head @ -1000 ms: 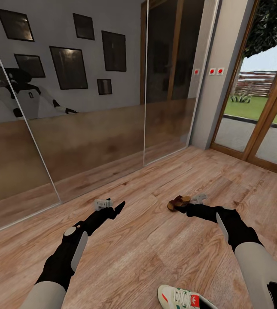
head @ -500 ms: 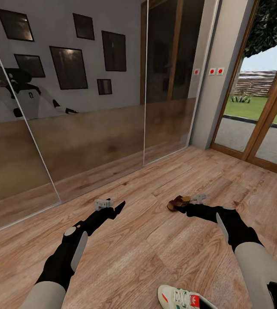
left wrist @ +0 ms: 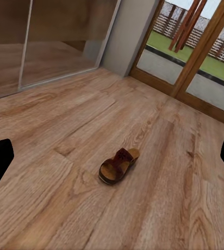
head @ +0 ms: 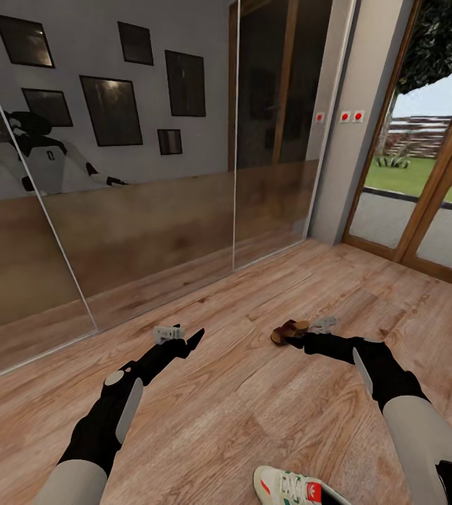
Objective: Pick up the two gym shoes and the two sandals from the corridor floor and place them onto the hallstand (shoe rack) in the corridor, making sure they are on the rack and not on the floor. Arrange them so the two gym shoes are next to each other and the two sandals are next to each other.
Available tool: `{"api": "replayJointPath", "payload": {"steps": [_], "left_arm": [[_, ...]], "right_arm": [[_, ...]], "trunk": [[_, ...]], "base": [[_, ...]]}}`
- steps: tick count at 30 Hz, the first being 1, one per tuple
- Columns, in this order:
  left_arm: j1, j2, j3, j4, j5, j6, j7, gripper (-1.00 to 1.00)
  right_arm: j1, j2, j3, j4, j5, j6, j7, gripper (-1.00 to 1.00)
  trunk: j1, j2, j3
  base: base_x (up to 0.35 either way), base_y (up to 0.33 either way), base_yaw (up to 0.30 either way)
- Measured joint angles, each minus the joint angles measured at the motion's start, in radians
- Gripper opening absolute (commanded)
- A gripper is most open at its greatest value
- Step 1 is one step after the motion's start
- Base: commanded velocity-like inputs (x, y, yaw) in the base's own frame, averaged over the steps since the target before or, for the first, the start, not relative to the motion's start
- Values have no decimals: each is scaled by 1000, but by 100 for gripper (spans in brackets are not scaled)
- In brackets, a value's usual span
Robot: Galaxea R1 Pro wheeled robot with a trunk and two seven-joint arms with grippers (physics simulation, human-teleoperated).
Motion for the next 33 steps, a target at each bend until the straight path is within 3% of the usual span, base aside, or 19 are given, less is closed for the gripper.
{"api": "replayJointPath", "payload": {"steps": [19,33], "left_arm": [[0,0,0,0,0,0,0,100],[-1,0,-4,0,-5,4,-1,100]], "right_arm": [[0,0,0,-1,1,0,0,100],[0,0,0,-1,2,0,-1,100]], "trunk": [[0,0,13],[0,0,15]], "base": [[0,0,-223],[0,0,-27]]}}
